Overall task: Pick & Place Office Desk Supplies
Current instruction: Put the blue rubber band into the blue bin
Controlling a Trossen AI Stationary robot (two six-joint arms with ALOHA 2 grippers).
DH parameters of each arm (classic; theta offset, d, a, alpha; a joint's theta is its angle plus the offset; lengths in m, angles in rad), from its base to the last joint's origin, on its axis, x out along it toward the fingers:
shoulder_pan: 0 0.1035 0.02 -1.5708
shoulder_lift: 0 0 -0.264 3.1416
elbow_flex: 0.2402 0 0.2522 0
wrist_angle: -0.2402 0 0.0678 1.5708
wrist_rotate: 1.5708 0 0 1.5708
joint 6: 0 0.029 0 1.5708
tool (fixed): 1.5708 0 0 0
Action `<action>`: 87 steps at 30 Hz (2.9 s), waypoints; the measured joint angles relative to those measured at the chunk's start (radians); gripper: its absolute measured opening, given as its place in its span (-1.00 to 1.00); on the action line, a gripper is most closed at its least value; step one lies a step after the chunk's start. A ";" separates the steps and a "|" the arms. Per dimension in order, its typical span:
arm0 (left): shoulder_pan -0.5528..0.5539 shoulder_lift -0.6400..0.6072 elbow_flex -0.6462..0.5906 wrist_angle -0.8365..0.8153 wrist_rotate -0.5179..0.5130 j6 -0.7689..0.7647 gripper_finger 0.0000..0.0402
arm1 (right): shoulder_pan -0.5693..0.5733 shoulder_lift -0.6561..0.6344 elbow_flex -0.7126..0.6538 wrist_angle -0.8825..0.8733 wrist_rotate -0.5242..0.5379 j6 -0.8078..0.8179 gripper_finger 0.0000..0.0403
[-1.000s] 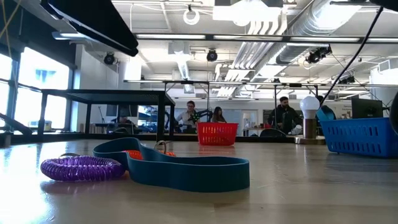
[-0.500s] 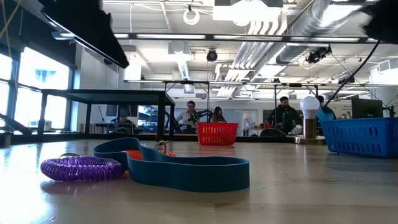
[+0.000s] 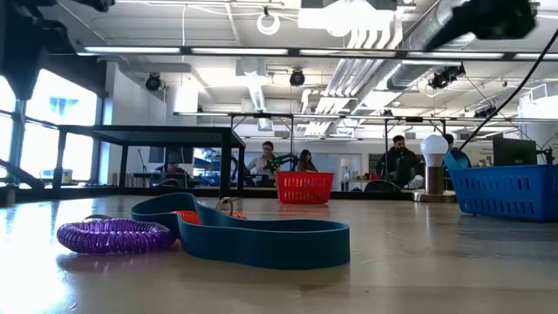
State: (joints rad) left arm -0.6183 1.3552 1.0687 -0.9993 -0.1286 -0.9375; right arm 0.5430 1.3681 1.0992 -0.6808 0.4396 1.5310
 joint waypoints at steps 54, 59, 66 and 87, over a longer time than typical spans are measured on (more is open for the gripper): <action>0.306 0.000 -0.375 -0.025 0.329 -0.527 0.08 | -0.052 0.151 -0.003 0.477 -0.122 -0.694 0.37; 0.281 0.000 -0.375 -0.012 0.301 -0.539 0.08 | -0.052 0.164 -0.002 0.495 -0.130 -0.687 0.37; 0.266 0.006 -0.377 0.021 0.279 -0.560 0.08 | -0.052 0.163 -0.001 0.535 -0.126 -0.683 0.37; 0.266 0.006 -0.379 0.019 0.276 -0.575 -0.06 | -0.052 0.163 -0.001 0.543 -0.125 -0.660 0.37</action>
State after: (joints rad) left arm -0.3523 1.3613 0.6899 -0.9802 0.1474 -1.5124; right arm 0.4908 1.5311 1.0981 -0.1379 0.3145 0.8707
